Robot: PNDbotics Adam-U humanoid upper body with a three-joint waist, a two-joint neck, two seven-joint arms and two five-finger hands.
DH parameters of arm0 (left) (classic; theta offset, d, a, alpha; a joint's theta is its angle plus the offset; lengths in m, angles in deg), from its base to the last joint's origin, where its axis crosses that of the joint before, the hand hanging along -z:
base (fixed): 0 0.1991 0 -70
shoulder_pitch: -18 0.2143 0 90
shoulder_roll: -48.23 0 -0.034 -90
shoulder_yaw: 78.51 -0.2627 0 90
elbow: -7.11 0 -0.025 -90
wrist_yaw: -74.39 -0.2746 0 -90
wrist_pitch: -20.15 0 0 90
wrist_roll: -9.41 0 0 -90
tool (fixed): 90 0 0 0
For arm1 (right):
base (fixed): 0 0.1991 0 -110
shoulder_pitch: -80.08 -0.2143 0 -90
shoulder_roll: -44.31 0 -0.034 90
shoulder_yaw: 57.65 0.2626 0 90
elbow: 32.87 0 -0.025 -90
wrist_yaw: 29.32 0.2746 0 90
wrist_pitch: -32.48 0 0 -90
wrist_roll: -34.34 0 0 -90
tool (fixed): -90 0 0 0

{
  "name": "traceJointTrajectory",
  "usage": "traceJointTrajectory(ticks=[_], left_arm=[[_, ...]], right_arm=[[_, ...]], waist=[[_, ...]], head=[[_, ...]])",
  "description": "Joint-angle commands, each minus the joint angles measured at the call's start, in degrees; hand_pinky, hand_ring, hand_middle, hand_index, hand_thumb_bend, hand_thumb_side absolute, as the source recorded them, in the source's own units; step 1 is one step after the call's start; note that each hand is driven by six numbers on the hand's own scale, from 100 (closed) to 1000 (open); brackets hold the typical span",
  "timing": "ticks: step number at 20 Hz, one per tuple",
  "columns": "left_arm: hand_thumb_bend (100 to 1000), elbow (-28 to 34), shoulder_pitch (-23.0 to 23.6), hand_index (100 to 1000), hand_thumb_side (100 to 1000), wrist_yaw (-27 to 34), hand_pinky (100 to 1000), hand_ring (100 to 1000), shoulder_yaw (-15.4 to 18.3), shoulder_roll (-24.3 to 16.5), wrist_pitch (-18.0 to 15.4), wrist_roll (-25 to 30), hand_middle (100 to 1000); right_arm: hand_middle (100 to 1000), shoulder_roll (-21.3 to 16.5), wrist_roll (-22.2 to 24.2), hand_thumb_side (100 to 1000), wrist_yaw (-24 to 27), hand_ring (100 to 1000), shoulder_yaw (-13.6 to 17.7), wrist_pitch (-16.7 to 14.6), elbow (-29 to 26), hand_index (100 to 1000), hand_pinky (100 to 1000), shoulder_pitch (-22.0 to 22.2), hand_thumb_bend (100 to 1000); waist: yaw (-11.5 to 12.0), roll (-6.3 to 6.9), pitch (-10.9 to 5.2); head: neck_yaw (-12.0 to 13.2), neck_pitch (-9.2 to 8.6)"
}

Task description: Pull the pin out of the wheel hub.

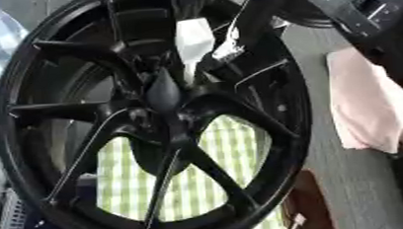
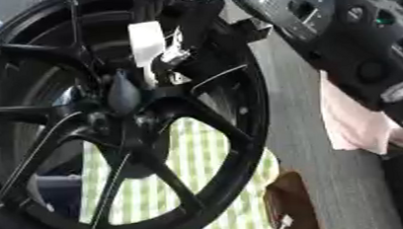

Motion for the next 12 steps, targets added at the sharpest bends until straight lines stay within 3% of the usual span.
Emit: traceJointTrajectory(ticks=[1,8,12], left_arm=[[100,0.9,-0.7,829,776,0.1,823,734,0.5,-1.6,0.0,-0.2,689],[100,0.8,-0.6,829,776,0.2,824,734,0.5,-1.6,0.1,-0.2,689],[100,0.8,-0.6,829,776,0.2,825,734,0.5,-1.6,0.1,-0.2,688]], right_arm=[[648,-0.5,-0.3,405,-0.2,807,0.5,1.0,-0.1,777,850,-0.8,516],[583,-0.2,-0.8,383,2.0,763,0.9,2.8,-0.8,732,846,-1.1,461],[533,-0.2,-1.2,325,3.0,741,1.0,4.0,-1.5,677,839,-1.4,429]], waist=[[0.1,0.39,-1.06],[0.0,0.29,-1.14],[0.1,0.23,-1.28]], head=[[-0.1,0.43],[0.0,0.78],[0.0,0.66]])
